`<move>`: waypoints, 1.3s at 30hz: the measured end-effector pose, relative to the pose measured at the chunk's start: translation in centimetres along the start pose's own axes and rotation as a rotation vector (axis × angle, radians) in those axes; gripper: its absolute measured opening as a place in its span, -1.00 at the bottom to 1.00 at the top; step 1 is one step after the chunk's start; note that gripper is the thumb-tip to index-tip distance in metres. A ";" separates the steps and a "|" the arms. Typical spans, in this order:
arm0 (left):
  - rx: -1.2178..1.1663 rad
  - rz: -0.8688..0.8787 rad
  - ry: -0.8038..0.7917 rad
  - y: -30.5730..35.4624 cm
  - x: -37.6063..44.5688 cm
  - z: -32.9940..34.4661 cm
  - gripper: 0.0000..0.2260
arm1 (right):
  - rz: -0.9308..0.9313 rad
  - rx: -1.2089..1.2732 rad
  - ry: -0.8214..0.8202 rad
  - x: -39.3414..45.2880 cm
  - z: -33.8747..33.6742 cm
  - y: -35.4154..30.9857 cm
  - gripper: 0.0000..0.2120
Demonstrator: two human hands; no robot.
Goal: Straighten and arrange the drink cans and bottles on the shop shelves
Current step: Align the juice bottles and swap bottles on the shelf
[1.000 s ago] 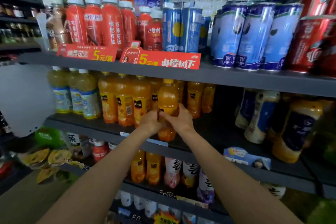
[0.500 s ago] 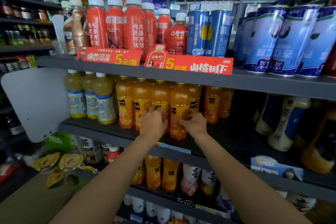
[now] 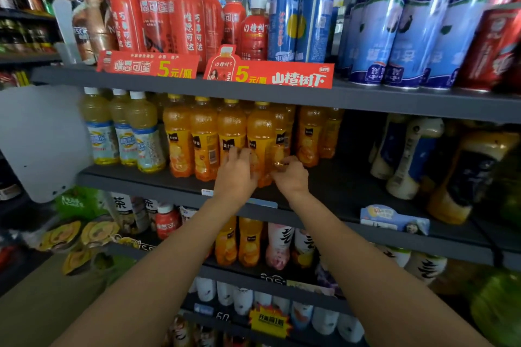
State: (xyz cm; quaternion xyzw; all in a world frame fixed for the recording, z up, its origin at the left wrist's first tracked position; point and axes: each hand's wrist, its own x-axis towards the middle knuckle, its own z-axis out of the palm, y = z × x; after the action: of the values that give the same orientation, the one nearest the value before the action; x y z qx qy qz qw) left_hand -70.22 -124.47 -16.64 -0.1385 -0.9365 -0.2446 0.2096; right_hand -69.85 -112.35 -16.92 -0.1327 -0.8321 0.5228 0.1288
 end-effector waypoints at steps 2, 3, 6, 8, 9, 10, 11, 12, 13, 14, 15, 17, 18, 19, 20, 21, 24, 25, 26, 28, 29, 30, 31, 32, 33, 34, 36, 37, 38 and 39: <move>-0.041 0.057 0.057 1.8 -0.4 0.2 -0.60 | -0.009 0.010 -0.015 -0.8 -1.6 0.1 -0.73; -0.062 0.085 0.076 2.8 -0.6 0.3 -0.62 | -0.011 0.013 -0.021 -1.2 -2.5 0.2 -0.77; -0.138 0.182 0.114 6.7 -1.4 1.0 -0.67 | -0.031 0.001 0.017 -2.2 -6.0 1.2 -0.87; -0.184 0.249 0.110 9.5 -2.2 1.6 -0.69 | -0.035 -0.004 0.050 -2.7 -8.6 2.0 -0.88; -0.190 0.286 0.105 11.0 -2.6 1.9 -0.69 | -0.032 -0.003 0.059 -3.1 -10.0 2.3 -0.87; -0.186 0.321 0.099 12.4 -3.1 2.2 -0.70 | -0.028 -0.004 0.066 -3.4 -11.4 2.7 -0.86; -0.181 0.351 0.092 13.9 -3.7 2.5 -0.69 | -0.024 -0.012 0.075 -3.7 -12.8 3.2 -0.85; -0.178 0.377 0.084 15.4 -4.2 2.8 -0.69 | -0.026 -0.020 0.081 -4.0 -14.1 3.6 -0.83; -0.176 0.399 0.078 16.9 -4.7 3.1 -0.68 | -0.031 -0.028 0.080 -4.4 -15.5 4.1 -0.82; -0.175 0.416 0.074 18.3 -5.2 3.4 -0.68 | -0.037 -0.034 0.076 -4.7 -16.9 4.6 -0.82; -0.174 0.427 0.069 19.8 -5.6 3.8 -0.69 | -0.038 -0.039 0.072 -5.1 -18.5 5.1 -0.81; -0.170 0.435 0.068 23.2 -6.2 4.5 -0.69 | -0.038 -0.043 0.076 -5.9 -22.0 6.3 -0.81; -0.172 0.438 0.080 25.0 -6.5 4.8 -0.69 | -0.051 -0.054 0.090 -6.3 -23.9 7.0 -0.81; -0.178 0.440 0.101 27.1 -6.9 5.1 -0.70 | -0.072 -0.070 0.111 -6.7 -26.1 7.6 -0.80; -0.186 0.437 0.124 29.1 -7.3 5.3 -0.69 | -0.100 -0.073 0.141 -7.0 -28.3 8.2 -0.80; -0.190 0.432 0.143 31.2 -7.8 5.6 -0.69 | -0.121 -0.066 0.171 -7.3 -30.5 8.7 -0.81; -0.175 0.455 0.178 37.0 -9.3 6.6 -0.66 | -0.202 -0.058 0.248 -8.4 -36.8 9.6 -0.83; -0.174 0.463 0.195 38.6 -9.8 6.9 -0.64 | -0.229 -0.057 0.267 -8.8 -38.5 9.7 -0.83; -0.177 0.464 0.211 40.1 -10.2 7.2 -0.63 | -0.250 -0.054 0.281 -9.0 -40.0 9.8 -0.84; -0.183 0.476 0.232 42.4 -10.7 7.4 -0.64 | -0.273 -0.045 0.296 -9.5 -42.4 10.0 -0.85; -0.185 0.485 0.247 43.4 -10.8 7.5 -0.64 | -0.281 -0.037 0.298 -9.8 -43.4 10.1 -0.86; -0.199 0.484 0.264 44.3 -10.7 7.4 -0.65 | -0.293 -0.029 0.303 -10.1 -44.3 10.2 -0.87; -0.227 0.477 0.283 45.3 -10.5 7.3 -0.65 | -0.311 -0.031 0.323 -10.2 -45.4 10.3 -0.88; -0.256 0.467 0.299 46.2 -10.3 7.2 -0.65 | -0.335 -0.046 0.353 -10.4 -46.5 10.3 -0.89; -0.280 0.462 0.304 47.1 -10.1 7.0 -0.65 | -0.365 -0.059 0.394 -10.4 -47.7 10.1 -0.90; -0.305 0.466 0.309 48.1 -9.9 6.7 -0.64 | -0.398 -0.063 0.441 -10.3 -48.9 9.7 -0.89; -0.396 0.463 0.310 49.7 -8.8 6.0 -0.63 | -0.462 -0.070 0.528 -9.4 -51.1 7.8 -0.82; -0.454 0.438 0.305 50.3 -8.1 5.5 -0.62 | -0.486 -0.078 0.548 -8.7 -52.1 6.6 -0.75; -0.502 0.407 0.299 51.0 -7.1 5.0 -0.62 | -0.504 -0.087 0.544 -7.8 -52.8 5.1 -0.67; -0.541 0.377 0.286 51.6 -5.9 4.5 -0.60 | -0.511 -0.096 0.524 -6.8 -53.3 3.7 -0.59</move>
State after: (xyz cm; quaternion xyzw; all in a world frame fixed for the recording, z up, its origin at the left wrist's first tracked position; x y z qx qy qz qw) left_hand -47.83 -79.68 -2.29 -0.3237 -0.7570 -0.4576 0.3359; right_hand -44.40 -68.70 1.60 -0.0559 -0.8009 0.3824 0.4574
